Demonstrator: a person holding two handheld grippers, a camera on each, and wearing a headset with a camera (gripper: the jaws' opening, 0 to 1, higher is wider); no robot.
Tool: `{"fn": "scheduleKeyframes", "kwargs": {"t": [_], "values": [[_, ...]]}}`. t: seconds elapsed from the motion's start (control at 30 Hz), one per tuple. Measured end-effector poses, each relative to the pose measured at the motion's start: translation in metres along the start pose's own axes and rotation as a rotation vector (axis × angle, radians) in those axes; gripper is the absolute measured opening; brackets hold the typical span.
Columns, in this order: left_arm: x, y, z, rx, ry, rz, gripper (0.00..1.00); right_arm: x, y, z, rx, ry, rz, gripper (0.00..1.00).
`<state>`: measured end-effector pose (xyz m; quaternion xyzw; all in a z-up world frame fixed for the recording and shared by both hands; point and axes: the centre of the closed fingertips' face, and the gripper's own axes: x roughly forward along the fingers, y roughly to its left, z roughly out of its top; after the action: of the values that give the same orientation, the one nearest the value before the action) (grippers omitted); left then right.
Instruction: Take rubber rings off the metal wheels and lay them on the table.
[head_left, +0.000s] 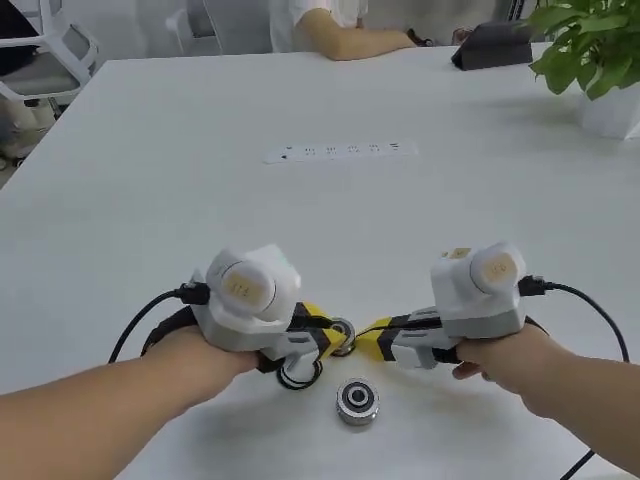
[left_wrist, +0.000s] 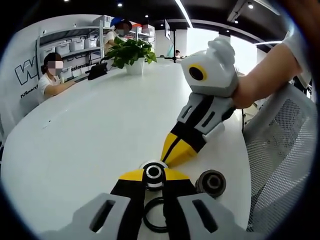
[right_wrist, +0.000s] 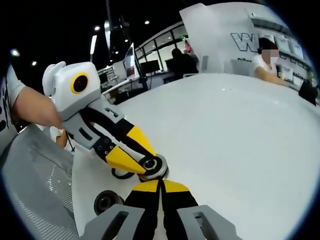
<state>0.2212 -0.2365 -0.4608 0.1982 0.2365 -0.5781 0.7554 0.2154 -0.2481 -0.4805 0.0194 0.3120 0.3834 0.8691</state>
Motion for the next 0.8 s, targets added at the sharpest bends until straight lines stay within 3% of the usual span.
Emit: {"fn": "scheduleKeyframes", "kwargs": {"t": [0.37,0.8], "values": [[0.0,-0.001,-0.001,0.003,0.011,0.005,0.07,-0.004,-0.004,0.007,0.103,-0.05,0.003,0.0],[0.0,-0.002,-0.002,0.014,0.016,0.012,0.07,-0.006,0.002,0.013,0.16,-0.091,0.023,0.0]]}}
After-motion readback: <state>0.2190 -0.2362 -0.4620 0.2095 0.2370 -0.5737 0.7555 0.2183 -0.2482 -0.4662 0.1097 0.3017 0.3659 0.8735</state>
